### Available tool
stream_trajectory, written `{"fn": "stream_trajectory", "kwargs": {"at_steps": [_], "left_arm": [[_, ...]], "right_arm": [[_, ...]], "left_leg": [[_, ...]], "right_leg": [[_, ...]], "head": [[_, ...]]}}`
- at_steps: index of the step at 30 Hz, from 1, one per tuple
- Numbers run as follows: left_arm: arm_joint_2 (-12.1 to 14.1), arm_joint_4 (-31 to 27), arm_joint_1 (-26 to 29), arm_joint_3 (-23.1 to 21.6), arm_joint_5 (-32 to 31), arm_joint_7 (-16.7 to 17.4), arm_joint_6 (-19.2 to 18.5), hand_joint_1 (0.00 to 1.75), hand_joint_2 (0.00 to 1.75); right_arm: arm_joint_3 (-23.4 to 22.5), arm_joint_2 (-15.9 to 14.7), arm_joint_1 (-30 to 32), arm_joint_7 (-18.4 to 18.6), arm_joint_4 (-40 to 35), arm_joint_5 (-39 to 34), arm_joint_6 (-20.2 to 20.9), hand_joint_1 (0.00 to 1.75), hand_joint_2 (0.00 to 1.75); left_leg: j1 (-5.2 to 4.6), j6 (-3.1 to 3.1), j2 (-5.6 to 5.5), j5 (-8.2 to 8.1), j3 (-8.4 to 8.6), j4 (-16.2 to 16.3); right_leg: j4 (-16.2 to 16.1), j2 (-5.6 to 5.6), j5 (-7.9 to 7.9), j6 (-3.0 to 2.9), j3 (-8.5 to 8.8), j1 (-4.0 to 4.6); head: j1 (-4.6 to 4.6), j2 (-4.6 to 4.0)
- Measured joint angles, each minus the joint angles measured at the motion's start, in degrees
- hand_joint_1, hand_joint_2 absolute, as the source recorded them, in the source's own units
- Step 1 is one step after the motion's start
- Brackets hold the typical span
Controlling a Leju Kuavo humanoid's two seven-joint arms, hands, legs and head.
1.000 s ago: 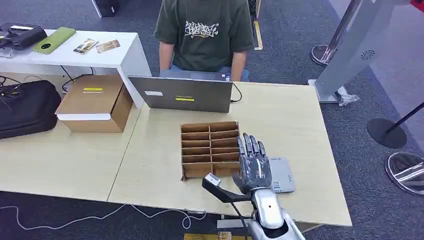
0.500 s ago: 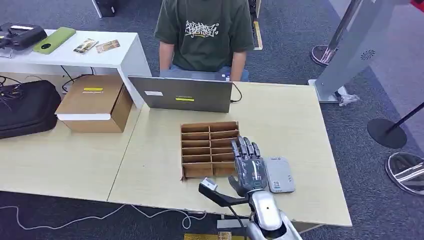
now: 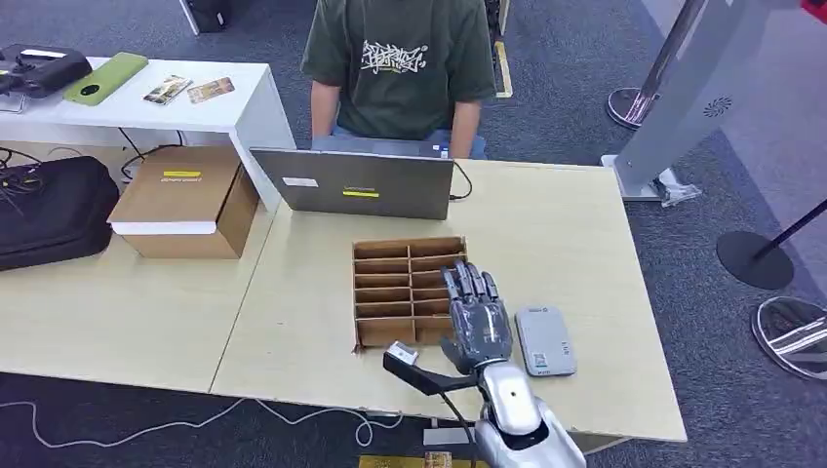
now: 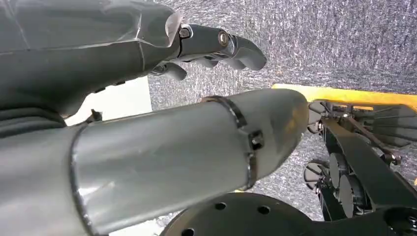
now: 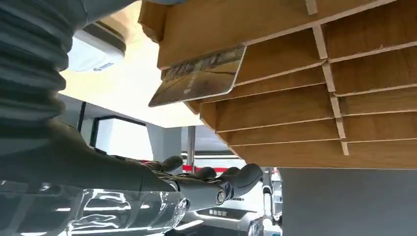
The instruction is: Pass the card to the sensor for recognition and then transmit it.
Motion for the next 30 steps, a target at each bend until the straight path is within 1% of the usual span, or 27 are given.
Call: {"fn": "stream_trajectory", "kwargs": {"at_steps": [8,14,20,27,30], "left_arm": [[0.15,0.00,0.00,0.00,-0.02,0.00,0.00,0.00,0.00],[0.22,0.00,0.00,0.00,-0.02,0.00,0.15,0.00,0.00],[0.22,0.00,0.02,-0.02,-0.02,0.00,0.31,0.00,0.00],[0.20,0.00,0.04,0.00,-0.02,-0.07,0.31,0.00,0.00],[0.20,0.00,0.08,-0.02,-0.02,-0.15,0.31,0.00,0.00]], "right_arm": [[-0.11,-0.55,-1.13,0.57,2.54,0.00,-0.88,0.00,1.75],[-0.11,-1.40,-0.94,1.88,2.50,0.00,-0.40,0.00,1.75],[-0.11,-2.36,0.84,3.61,-0.52,0.00,0.85,0.00,1.75],[-0.04,-2.93,2.28,4.00,-4.39,0.00,2.01,0.00,1.75],[-0.04,-2.97,2.86,3.54,-5.29,0.00,2.05,0.00,1.75]], "left_leg": [[0.00,0.00,0.00,0.00,0.00,0.00],[0.00,0.00,0.01,0.00,0.01,0.00],[0.00,0.00,0.00,0.00,0.00,0.00],[0.00,0.00,0.00,0.00,0.00,0.00],[0.00,0.00,0.00,0.00,0.00,0.00]], "right_leg": [[0.00,0.00,0.00,0.00,-0.01,0.00],[0.00,0.01,0.00,0.00,-0.01,0.00],[-0.01,0.00,0.00,0.00,-0.01,0.00],[0.00,0.00,0.00,0.00,-0.01,0.00],[0.00,0.00,0.00,0.00,-0.01,0.00]], "head": [[0.00,0.00],[0.00,0.00],[0.00,0.00],[0.00,0.00],[0.02,0.00]]}}
